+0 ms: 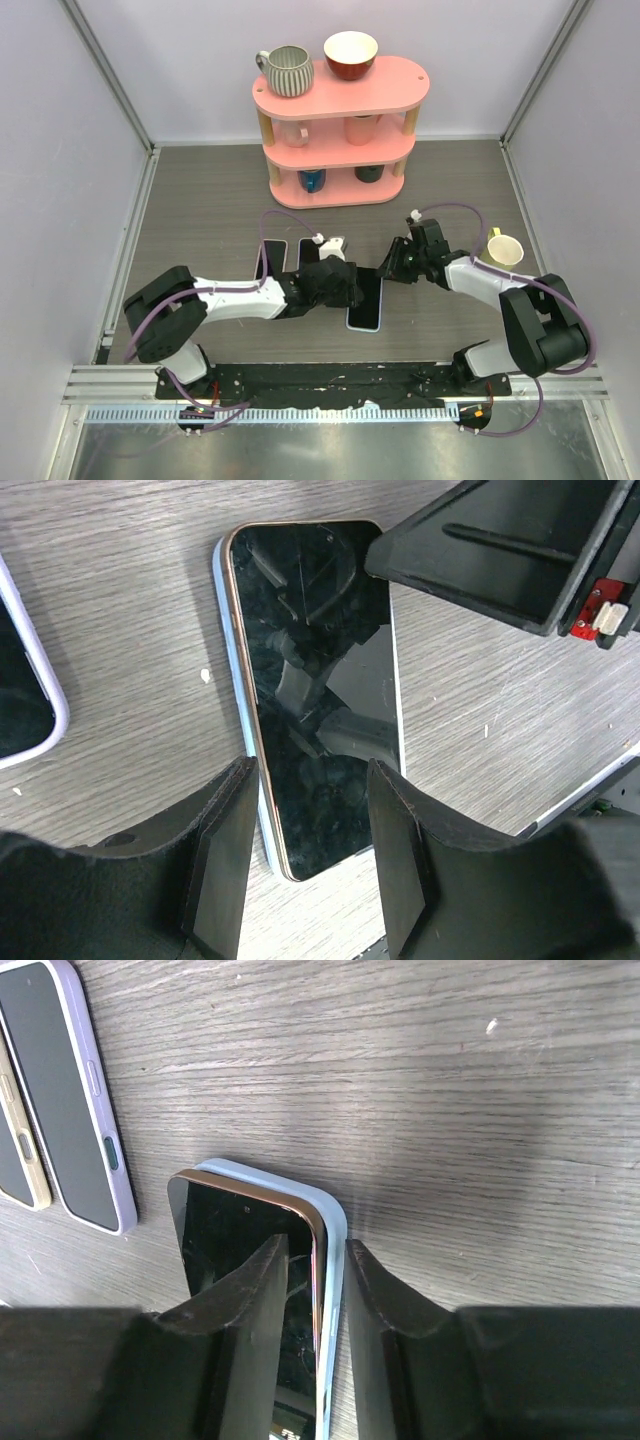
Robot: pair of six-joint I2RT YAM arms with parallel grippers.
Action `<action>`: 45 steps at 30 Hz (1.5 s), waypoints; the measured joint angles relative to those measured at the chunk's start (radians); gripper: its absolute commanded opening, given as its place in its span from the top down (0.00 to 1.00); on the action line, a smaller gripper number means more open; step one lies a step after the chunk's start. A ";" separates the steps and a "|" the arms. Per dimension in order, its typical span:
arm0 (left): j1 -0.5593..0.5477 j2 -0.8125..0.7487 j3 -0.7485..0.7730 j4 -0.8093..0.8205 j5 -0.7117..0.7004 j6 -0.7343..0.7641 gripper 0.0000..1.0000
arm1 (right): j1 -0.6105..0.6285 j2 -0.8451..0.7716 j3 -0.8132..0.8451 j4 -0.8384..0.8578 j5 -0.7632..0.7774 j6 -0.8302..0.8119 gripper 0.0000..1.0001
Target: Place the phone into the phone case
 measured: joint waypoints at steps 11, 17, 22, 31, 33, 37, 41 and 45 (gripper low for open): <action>0.044 0.060 0.018 -0.004 0.051 0.000 0.53 | 0.002 -0.194 -0.046 -0.082 0.016 0.001 0.46; 0.053 0.090 0.022 0.021 0.080 0.006 0.64 | 0.002 -0.286 -0.174 -0.074 0.000 0.057 0.48; 0.063 0.109 0.013 0.058 0.099 0.021 0.72 | 0.002 -0.317 -0.234 -0.035 -0.014 0.093 0.47; 0.083 0.122 -0.029 0.168 0.152 -0.010 0.73 | 0.006 -0.313 -0.267 0.046 -0.016 0.114 0.41; 0.091 0.126 -0.043 0.203 0.172 -0.031 0.74 | 0.014 -0.301 -0.269 0.071 -0.015 0.125 0.39; 0.100 0.139 -0.064 0.262 0.206 -0.069 0.74 | 0.029 -0.280 -0.269 0.120 -0.016 0.139 0.34; 0.104 0.146 -0.080 0.303 0.219 -0.092 0.75 | 0.032 -0.268 -0.268 0.153 -0.026 0.157 0.29; 0.106 0.146 -0.093 0.322 0.222 -0.107 0.75 | 0.021 -0.261 -0.280 0.205 -0.063 0.178 0.27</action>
